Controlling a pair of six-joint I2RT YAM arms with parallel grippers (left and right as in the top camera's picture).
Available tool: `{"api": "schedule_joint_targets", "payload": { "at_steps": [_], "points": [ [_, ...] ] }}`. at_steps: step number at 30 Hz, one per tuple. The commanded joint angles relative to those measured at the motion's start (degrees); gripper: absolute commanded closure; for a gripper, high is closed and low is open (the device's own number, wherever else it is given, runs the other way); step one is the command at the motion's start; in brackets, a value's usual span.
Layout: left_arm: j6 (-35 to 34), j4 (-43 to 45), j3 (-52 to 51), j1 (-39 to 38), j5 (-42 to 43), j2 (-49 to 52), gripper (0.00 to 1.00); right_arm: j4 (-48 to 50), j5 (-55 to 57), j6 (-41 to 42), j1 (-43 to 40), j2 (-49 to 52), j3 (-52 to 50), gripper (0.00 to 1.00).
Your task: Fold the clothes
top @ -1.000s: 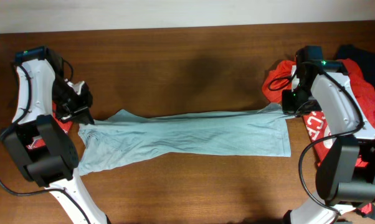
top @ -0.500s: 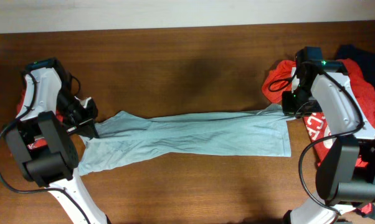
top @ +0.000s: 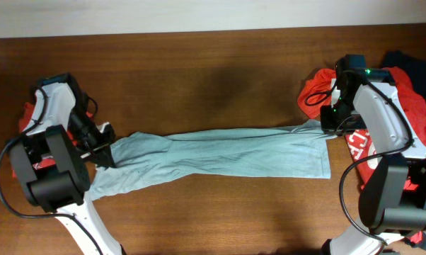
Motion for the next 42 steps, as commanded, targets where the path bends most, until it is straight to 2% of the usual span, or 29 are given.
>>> {"api": "schedule_joint_targets", "payload": {
  "at_steps": [1, 12, 14, 17, 22, 24, 25, 27, 31, 36, 38, 39, 42],
  "points": [
    [-2.1, 0.6, -2.4, -0.3, -3.4, -1.8, 0.99, -0.5, 1.6, 0.2, -0.5, -1.7, 0.5, 0.91],
    [-7.9, 2.5, -6.4, -0.3, -11.1, -1.8, 0.99, -3.1, 1.6, 0.2, -0.5, 0.2, 0.4, 0.91],
    [-7.9, 4.0, -6.4, -0.3, -11.1, -1.8, 0.94, -3.1, 1.6, 0.2, -0.5, 0.5, 0.3, 0.91],
    [-7.9, 5.9, -6.4, -0.3, -10.8, -1.8, 0.93, -3.1, 1.6, 0.2, -0.5, 0.6, 0.3, 0.91],
    [-7.9, 7.2, -6.4, -0.3, -10.2, -1.8, 0.85, -3.9, 1.6, 0.2, -0.5, 0.6, 0.3, 0.9],
    [-7.9, 7.2, -6.4, -0.3, -10.2, -1.8, 0.82, -4.1, 1.6, 0.2, -0.5, 0.6, 0.3, 0.82],
    [-7.9, 7.2, -6.4, -0.3, -10.2, -1.8, 0.82, -4.1, 1.7, 0.2, -0.5, 0.6, 0.3, 0.81],
    [-7.9, 7.2, -6.4, -0.3, -9.7, -1.8, 0.74, -4.0, 1.8, 0.2, -0.5, 0.6, 0.3, 0.7],
    [-7.9, 7.2, -6.4, -0.3, -9.7, -1.8, 0.72, -3.9, 1.8, 0.2, -0.5, 0.6, 0.3, 0.67],
    [-7.9, 7.0, -6.4, -0.3, -9.7, -1.8, 0.71, -3.1, 1.3, 0.2, -0.7, 1.1, 0.3, 0.54],
    [-7.9, 7.1, -6.4, -0.3, -9.8, -1.8, 0.7, -3.1, -0.2, 0.2, -1.2, 2.0, 0.3, 0.46],
    [-7.9, 7.5, -6.4, -0.3, -9.8, -1.8, 0.7, -3.1, -3.2, -1.0, -2.0, 2.8, 0.2, 0.36],
    [-7.9, 9.0, -6.4, -0.3, -9.7, -1.8, 0.69, -3.1, -8.6, -2.8, -3.8, 4.0, 0.1, 0.27]
  ]
}}
